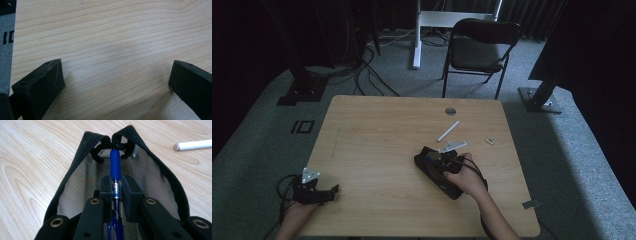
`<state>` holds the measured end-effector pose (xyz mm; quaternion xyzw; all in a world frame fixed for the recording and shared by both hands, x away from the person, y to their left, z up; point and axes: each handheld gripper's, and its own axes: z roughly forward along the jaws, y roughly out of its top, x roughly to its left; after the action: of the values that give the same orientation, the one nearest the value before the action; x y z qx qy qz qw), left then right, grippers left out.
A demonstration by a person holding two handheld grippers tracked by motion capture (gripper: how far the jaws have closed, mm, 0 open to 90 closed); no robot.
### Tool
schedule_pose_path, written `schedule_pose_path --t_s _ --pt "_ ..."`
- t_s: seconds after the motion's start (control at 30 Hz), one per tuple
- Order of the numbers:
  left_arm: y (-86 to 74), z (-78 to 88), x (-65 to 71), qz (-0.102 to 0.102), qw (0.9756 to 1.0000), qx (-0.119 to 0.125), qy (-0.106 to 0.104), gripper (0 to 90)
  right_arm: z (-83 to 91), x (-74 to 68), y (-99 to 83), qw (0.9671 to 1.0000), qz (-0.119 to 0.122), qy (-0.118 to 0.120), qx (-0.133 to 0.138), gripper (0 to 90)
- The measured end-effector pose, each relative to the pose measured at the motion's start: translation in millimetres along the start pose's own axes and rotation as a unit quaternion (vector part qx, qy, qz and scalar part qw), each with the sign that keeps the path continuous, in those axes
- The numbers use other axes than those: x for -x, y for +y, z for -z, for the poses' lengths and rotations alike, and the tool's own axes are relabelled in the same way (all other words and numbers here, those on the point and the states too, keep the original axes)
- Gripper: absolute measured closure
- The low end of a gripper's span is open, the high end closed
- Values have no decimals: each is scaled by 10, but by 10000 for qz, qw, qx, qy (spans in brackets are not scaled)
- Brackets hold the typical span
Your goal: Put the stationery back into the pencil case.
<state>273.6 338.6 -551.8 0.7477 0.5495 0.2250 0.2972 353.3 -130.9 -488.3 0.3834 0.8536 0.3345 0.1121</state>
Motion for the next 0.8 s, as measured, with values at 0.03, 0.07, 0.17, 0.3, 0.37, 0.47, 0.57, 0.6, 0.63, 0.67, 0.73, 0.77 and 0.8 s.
schedule_pose_path --t_s 0.03,0.07,0.17,0.3,0.37,0.47,0.57,0.6,0.63,0.67,0.73,0.77,0.8 --pt "0 0 0 0 10000 -1 0 1 -8 1 2 10000 -15 -11 -3 792" --pt "0 0 0 -1 10000 -1 1 1 -16 6 5 10000 -9 -21 -12 792" --pt "0 0 0 -1 10000 0 1 1 -38 12 12 10000 -33 -36 -59 792" --pt "0 0 0 -1 10000 0 0 1 -73 9 23 9999 -29 -46 -128 791" --pt "0 0 0 0 10000 0 0 1 -91 3 30 9998 -12 -63 -167 791" --pt "0 0 0 -1 10000 -1 0 1 -116 -3 40 9997 28 -54 -247 791" --pt "0 0 0 0 10000 0 0 1 -130 1 45 9997 28 -61 -235 789" --pt "0 0 0 0 10000 1 0 1 -130 2 46 9997 24 -60 -232 788" --pt "0 0 0 -1 10000 -1 1 1 -129 2 47 9997 18 -57 -220 787" --pt "0 0 -1 -2 10000 -1 0 1 -129 2 47 9997 18 -52 -224 787" --pt "0 0 0 -1 10000 -1 0 1 -128 1 48 9997 35 -39 -235 785" --pt "0 0 0 1 10000 1 0 1 -128 1 49 9997 41 -33 -240 781" --pt "0 0 0 0 10000 0 0 1 -125 1 51 9997 30 -31 -236 777"
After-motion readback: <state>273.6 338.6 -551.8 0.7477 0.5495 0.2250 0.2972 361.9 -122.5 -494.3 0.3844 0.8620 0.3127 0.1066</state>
